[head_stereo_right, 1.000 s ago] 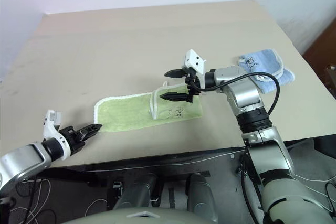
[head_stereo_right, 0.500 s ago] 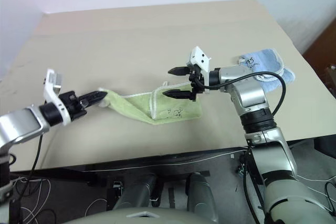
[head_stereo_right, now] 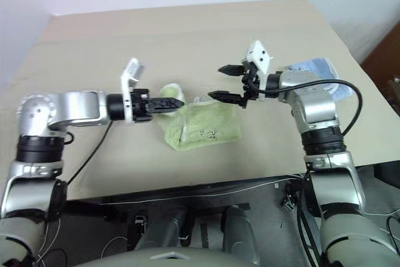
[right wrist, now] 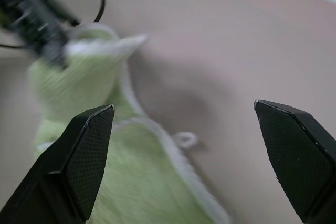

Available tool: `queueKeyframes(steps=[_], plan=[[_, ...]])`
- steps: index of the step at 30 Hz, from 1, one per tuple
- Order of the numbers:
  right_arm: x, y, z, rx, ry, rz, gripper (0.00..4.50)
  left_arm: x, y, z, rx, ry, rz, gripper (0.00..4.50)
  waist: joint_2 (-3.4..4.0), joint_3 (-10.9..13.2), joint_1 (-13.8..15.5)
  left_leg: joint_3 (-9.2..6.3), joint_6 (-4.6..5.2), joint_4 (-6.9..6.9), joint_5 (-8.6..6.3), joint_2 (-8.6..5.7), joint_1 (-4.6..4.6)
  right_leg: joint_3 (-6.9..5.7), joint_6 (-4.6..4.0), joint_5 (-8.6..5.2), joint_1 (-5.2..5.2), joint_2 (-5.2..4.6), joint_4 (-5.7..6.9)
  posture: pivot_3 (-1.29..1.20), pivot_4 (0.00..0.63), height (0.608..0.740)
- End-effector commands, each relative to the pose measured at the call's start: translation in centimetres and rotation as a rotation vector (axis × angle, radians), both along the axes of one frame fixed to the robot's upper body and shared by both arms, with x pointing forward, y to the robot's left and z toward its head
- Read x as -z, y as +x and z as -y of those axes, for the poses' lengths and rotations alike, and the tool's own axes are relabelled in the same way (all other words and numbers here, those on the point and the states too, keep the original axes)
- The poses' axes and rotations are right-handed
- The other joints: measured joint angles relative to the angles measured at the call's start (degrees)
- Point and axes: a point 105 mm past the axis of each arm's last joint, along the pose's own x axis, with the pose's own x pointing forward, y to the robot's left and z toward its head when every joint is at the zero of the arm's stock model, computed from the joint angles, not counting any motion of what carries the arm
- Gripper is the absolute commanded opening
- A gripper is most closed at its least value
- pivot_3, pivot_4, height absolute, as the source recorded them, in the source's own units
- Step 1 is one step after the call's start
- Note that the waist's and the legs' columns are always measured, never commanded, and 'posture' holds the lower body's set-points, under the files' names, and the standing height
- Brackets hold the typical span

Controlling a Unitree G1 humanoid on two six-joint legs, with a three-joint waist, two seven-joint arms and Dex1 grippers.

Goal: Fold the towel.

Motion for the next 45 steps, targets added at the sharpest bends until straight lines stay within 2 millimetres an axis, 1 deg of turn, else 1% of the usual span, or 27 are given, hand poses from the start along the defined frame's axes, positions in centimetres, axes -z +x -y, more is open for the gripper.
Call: queueKeyframes(steps=[1,4,7,10,13,16,19,24,26,28,31,32,34,37,39,42,45], plan=[[-2.2,-0.2,1.7,0.055,0.012,0.072,4.5,0.1,-0.6,1.9,0.1,0.038,-0.014,0.03,-0.01,0.01,-0.1,0.0,-0.01,-0.01,0.01,0.0,0.0,0.0,0.0,0.0,0.0,0.0,0.0,0.0,0.15,0.74],[-2.2,-0.3,2.9,0.108,0.007,0.081,4.5,0.2,-0.4,2.9,0.143,0.069,-0.037,0.03,-0.01,0.01,-0.12,0.0,0.0,-0.01,0.03,0.01,0.0,0.0,0.01,-0.01,-0.02,0.01,0.0,0.0,0.15,0.74],[-2.2,-0.5,3.9,0.154,0.014,0.084,4.5,0.5,0.4,3.8,0.159,0.129,-0.031,0.03,-0.02,0.01,-0.08,0.0,0.03,0.0,0.02,0.0,0.0,0.01,0.01,-0.01,-0.01,0.0,0.01,0.0,0.15,0.74],[-2.1,-0.8,4.2,0.17,0.02,0.084,4.5,0.8,1.2,4.7,0.17,0.196,0.001,0.03,-0.03,0.02,0.02,0.03,0.02,0.0,0.04,-0.02,-0.01,0.02,0.01,-0.01,0.0,-0.01,0.0,0.0,0.15,0.74],[-1.9,-1.1,4.2,0.178,0.02,0.08,4.5,0.7,1.3,5.6,0.22,0.236,0.038,0.03,-0.04,0.03,-0.03,0.03,0.0,0.0,0.06,-0.02,-0.03,0.01,0.02,-0.01,0.0,-0.01,-0.03,0.0,0.15,0.74],[-1.8,-1.2,4.4,0.194,0.02,0.079,4.5,1.5,2.4,5.9,0.213,0.336,0.131,0.03,-0.04,0.03,-0.18,0.06,-0.02,-0.02,0.06,-0.01,-0.03,0.02,0.02,-0.01,-0.01,0.0,-0.04,0.0,0.15,0.74],[-1.7,-1.3,4.4,0.201,0.022,0.075,4.5,1.4,2.9,6.7,0.248,0.324,0.165,0.03,-0.05,0.04,-0.09,0.06,-0.03,-0.03,0.06,0.0,-0.03,0.02,0.02,-0.01,-0.01,-0.01,-0.05,0.0,0.15,0.74],[-1.4,-1.6,4.2,0.207,0.024,0.072,4.5,1.2,3.3,9.0,0.289,0.278,0.181,0.03,-0.07,0.05,0.1,0.03,0.01,-0.02,0.04,-0.01,-0.1,-0.01,0.05,0.0,-0.01,-0.02,-0.18,0.0,0.15,0.74],[-1.4,-1.6,4.2,0.21,0.024,0.073,4.5,0.6,3.5,9.9,0.294,0.252,0.19,0.03,-0.07,0.06,0.06,0.03,0.02,-0.04,0.04,-0.01,-0.13,-0.01,0.15,0.06,0.01,-0.01,-0.33,0.0,0.15,0.74],[-1.4,-1.6,4.2,0.216,0.023,0.073,4.5,0.2,3.5,10.3,0.302,0.238,0.196,0.03,-0.08,0.06,-0.08,0.03,0.04,-0.05,0.03,-0.01,-0.18,-0.01,0.22,0.1,0.01,0.0,-0.44,0.0,0.15,0.74],[-1.4,-1.7,4.3,0.219,0.022,0.071,4.5,0.2,3.6,10.9,0.311,0.233,0.195,0.03,-0.07,0.06,-0.16,0.03,0.05,-0.09,0.03,0.0,-0.19,0.0,0.25,0.11,0.0,0.01,-0.5,0.0,0.15,0.74],[-1.4,-1.7,4.3,0.222,0.021,0.071,4.5,0.3,3.5,11.1,0.318,0.237,0.194,0.03,-0.07,0.06,-0.1,0.03,0.05,-0.09,0.03,0.0,-0.19,0.0,0.25,0.11,0.0,0.01,-0.5,0.0,0.15,0.74],[-1.3,-1.6,4.3,0.227,0.019,0.073,4.5,1.4,3.1,11.7,0.34,0.256,0.189,0.03,-0.08,0.07,-0.01,0.03,0.05,-0.08,0.03,0.0,-0.19,-0.01,0.26,0.12,0.0,0.01,-0.5,0.0,0.15,0.74],[-1.3,-1.7,4.2,0.228,0.019,0.073,4.5,2.6,3.1,12.2,0.348,0.271,0.182,0.03,-0.07,0.07,0.07,0.03,0.07,-0.05,0.02,0.0,-0.19,-0.01,0.31,0.15,0.04,0.01,-0.54,0.0,0.15,0.74],[-1.2,-1.6,4.2,0.234,0.014,0.072,4.5,3.1,2.8,12.6,0.363,0.256,0.17,0.03,-0.07,0.06,0.04,0.03,0.07,-0.05,0.01,0.0,-0.2,-0.01,0.33,0.17,0.05,0.01,-0.57,0.0,0.15,0.74],[-1.1,-1.6,4.4,0.243,0.012,0.072,4.5,3.7,2.5,12.9,0.376,0.262,0.177,0.7,-0.07,0.06,-0.03,0.04,0.08,-0.04,0.01,0.0,-0.2,-0.01,0.35,0.18,0.05,0.01,-0.57,0.0,0.15,0.74],[-1.1,-1.5,4.5,0.25,0.014,0.072,4.5,3.9,1.9,12.9,0.408,0.261,0.175,1.69,-0.07,0.06,-0.06,0.04,0.08,-0.05,0.01,0.01,-0.2,-0.01,0.34,0.18,0.05,0.02,-0.57,0.0,0.15,0.74]])
